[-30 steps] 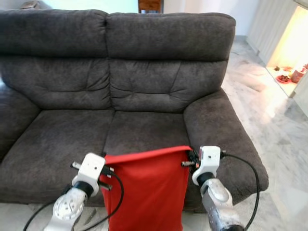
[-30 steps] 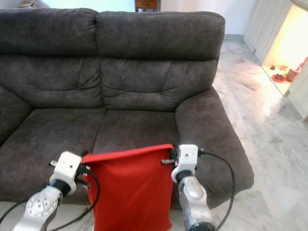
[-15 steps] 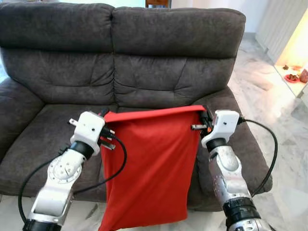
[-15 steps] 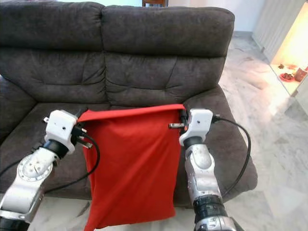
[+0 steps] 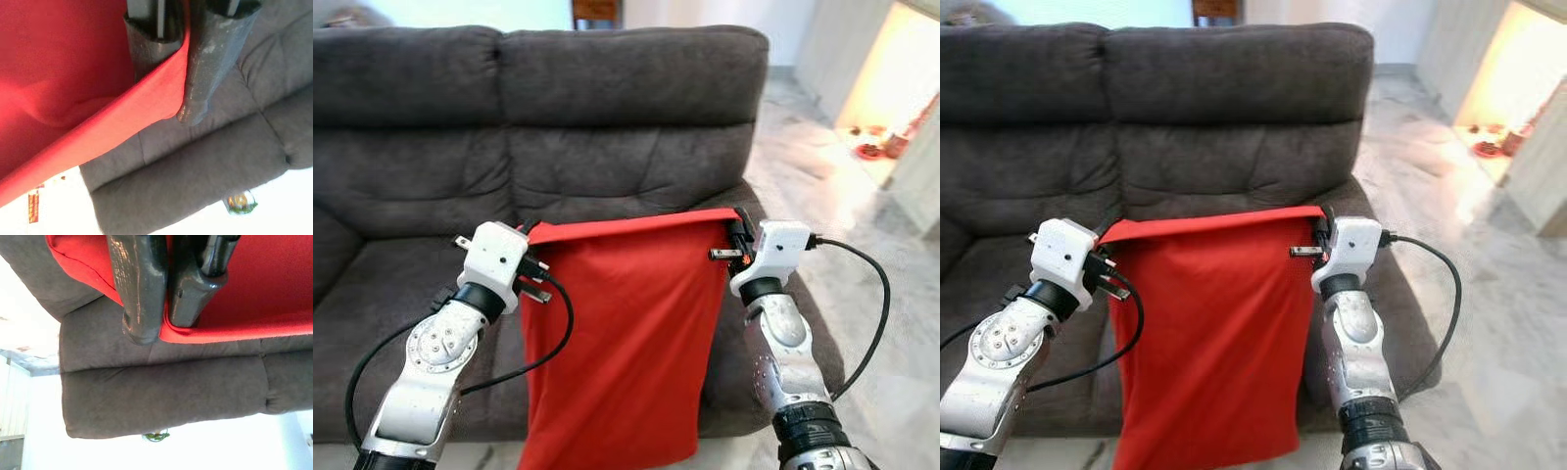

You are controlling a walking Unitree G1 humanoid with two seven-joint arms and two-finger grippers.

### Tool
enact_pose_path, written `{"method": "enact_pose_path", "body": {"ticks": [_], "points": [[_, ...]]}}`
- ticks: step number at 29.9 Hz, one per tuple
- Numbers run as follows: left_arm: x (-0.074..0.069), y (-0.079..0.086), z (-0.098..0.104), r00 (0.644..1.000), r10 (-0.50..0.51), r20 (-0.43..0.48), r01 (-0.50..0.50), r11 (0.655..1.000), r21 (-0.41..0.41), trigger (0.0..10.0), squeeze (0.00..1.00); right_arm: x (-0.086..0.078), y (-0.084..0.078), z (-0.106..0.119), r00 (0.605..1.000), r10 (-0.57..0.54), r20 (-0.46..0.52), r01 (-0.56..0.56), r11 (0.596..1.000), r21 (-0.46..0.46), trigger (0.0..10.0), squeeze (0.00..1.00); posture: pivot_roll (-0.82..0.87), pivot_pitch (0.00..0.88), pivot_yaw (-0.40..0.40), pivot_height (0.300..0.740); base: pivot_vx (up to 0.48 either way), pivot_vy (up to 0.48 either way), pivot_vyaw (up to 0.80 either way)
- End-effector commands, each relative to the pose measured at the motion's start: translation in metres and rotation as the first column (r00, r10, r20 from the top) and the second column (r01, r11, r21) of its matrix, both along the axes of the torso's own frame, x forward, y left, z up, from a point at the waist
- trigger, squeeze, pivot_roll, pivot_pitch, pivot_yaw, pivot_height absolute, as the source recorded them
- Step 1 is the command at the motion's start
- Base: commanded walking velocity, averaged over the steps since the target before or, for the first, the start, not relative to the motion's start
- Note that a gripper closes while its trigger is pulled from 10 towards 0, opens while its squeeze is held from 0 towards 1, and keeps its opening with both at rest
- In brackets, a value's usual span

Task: Move the pillow to the sofa from floor

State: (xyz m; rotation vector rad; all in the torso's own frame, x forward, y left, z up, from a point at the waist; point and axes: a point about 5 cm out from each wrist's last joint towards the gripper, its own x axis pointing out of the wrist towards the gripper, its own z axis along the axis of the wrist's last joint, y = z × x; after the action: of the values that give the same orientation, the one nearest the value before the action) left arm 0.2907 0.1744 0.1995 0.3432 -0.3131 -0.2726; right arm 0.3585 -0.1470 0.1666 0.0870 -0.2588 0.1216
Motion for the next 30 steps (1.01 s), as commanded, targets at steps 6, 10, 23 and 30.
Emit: {"method": "enact_pose_path", "body": {"ticks": [6,10,23,30], "points": [[-0.005,0.045,0.014,0.98,0.194,0.042,-0.193,0.981,-0.024,10.0,0.0,0.001,-0.031,0.037,0.983,-0.124,0.136,0.109,0.988,0.111,10.0,0.0,0.16,0.1,0.018,0.74,0.372,0.0,0.0],[-0.003,0.047,0.022,0.978,0.198,0.062,-0.197,0.98,-0.023,10.0,0.0,0.003,-0.021,0.052,0.978,-0.071,0.195,0.06,0.996,0.062,10.0,0.0,0.16,0.1,0.02,0.74,0.375,0.0,0.0],[0.0,0.063,0.07,0.939,0.28,0.202,-0.271,0.96,-0.072,10.0,0.0,-0.004,0.043,0.104,0.873,0.352,0.339,-0.336,0.936,-0.108,10.0,0.0,0.16,0.099,0.021,0.74,0.31,0.0,0.0],[0.001,0.042,0.037,0.986,0.152,0.064,-0.155,0.987,0.036,10.0,0.0,0.007,0.033,0.046,0.947,0.311,0.087,-0.297,0.945,-0.138,10.0,0.0,0.16,0.103,0.02,0.74,0.0,0.0,0.0]]}}
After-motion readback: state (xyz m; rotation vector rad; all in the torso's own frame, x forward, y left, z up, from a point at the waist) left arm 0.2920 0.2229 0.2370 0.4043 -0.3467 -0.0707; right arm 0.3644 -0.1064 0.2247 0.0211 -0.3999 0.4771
